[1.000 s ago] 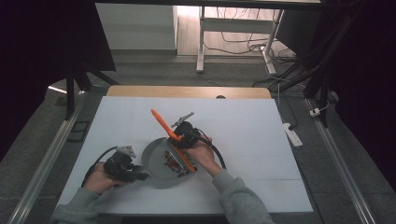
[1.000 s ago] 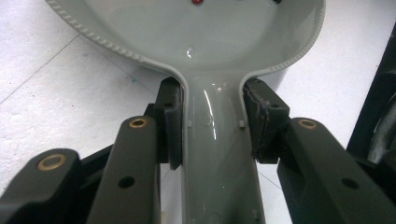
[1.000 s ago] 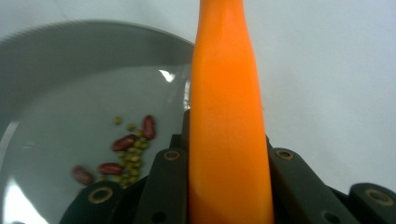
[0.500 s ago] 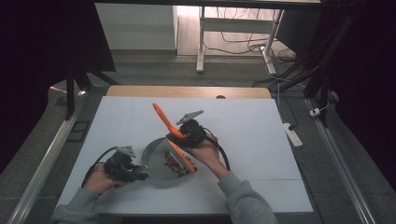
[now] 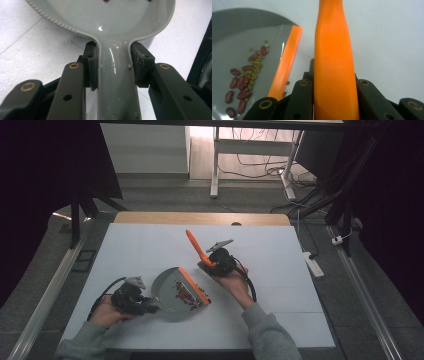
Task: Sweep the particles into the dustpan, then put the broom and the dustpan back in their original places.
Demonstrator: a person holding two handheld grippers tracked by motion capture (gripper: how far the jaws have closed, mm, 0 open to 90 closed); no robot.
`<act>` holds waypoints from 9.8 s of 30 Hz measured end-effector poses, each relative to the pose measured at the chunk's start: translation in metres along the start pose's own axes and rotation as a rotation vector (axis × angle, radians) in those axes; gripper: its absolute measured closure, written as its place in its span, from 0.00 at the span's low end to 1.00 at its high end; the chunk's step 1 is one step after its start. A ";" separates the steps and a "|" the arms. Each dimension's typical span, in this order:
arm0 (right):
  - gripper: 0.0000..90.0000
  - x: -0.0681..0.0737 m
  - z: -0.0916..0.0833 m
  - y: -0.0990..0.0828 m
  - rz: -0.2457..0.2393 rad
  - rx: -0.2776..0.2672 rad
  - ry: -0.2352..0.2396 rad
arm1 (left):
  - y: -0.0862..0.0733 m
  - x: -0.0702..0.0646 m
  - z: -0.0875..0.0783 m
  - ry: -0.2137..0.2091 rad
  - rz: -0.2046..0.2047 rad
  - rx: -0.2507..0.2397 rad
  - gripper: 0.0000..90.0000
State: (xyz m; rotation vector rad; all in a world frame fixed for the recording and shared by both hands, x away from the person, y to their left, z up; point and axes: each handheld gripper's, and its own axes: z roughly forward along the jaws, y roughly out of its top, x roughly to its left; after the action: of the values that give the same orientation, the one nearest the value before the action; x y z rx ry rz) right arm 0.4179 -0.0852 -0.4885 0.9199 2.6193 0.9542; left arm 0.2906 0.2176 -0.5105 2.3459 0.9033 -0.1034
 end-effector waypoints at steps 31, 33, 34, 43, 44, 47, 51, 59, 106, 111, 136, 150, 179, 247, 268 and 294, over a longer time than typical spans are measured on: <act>0.85 0.014 0.011 -0.009 -0.018 0.044 0.039 | -0.003 -0.005 -0.002 -0.032 0.037 0.032 0.68; 0.85 0.017 0.011 -0.009 -0.019 0.045 0.038 | -0.003 -0.005 -0.002 -0.032 0.038 0.032 0.68; 0.85 0.019 0.011 -0.010 -0.019 0.046 0.037 | -0.003 -0.005 -0.002 -0.032 0.037 0.031 0.68; 0.85 0.045 0.011 -0.012 -0.053 0.045 0.061 | -0.003 -0.006 -0.002 -0.030 0.035 0.032 0.68; 0.85 0.048 0.012 -0.011 -0.055 0.045 0.069 | -0.003 -0.006 -0.002 -0.030 0.035 0.032 0.68; 0.85 0.057 0.012 -0.010 -0.050 0.029 0.063 | -0.003 -0.005 -0.002 -0.031 0.035 0.034 0.68; 0.85 0.067 0.011 -0.007 -0.004 -0.005 0.185 | -0.003 -0.005 -0.002 -0.031 0.034 0.033 0.68; 0.85 0.078 -0.008 0.005 -0.038 -0.100 0.224 | -0.003 -0.005 -0.002 -0.032 0.034 0.034 0.68; 0.85 0.008 -0.015 -0.011 0.081 -0.126 0.061 | -0.003 -0.005 -0.001 -0.026 0.033 0.028 0.68; 0.85 -0.003 -0.019 -0.016 0.109 -0.131 0.049 | -0.004 -0.005 -0.001 -0.022 0.033 0.015 0.68; 0.85 -0.011 -0.047 -0.026 0.068 -0.165 0.056 | -0.011 -0.009 0.000 0.049 0.001 -0.119 0.68; 0.85 -0.015 -0.077 -0.045 0.033 -0.204 0.039 | -0.014 -0.009 -0.008 0.079 -0.063 -0.203 0.68; 0.85 -0.032 -0.104 -0.086 0.060 -0.209 0.080 | -0.015 -0.015 -0.017 0.139 -0.165 -0.288 0.68; 0.83 -0.041 -0.096 -0.143 0.264 -0.017 0.141 | -0.049 -0.021 0.002 0.455 -0.637 -0.358 0.68; 0.53 -0.059 -0.091 -0.141 0.232 0.042 0.075 | -0.049 -0.022 0.001 0.476 -0.630 -0.352 0.33; 0.42 -0.065 -0.114 -0.140 0.205 -0.051 -0.030 | -0.056 -0.026 -0.025 0.501 -0.520 -0.400 0.28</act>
State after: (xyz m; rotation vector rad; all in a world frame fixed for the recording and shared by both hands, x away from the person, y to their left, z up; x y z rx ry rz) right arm 0.3567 -0.2675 -0.4915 1.1982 2.4992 1.0399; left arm 0.2323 0.2492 -0.5124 1.7414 1.5961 0.4345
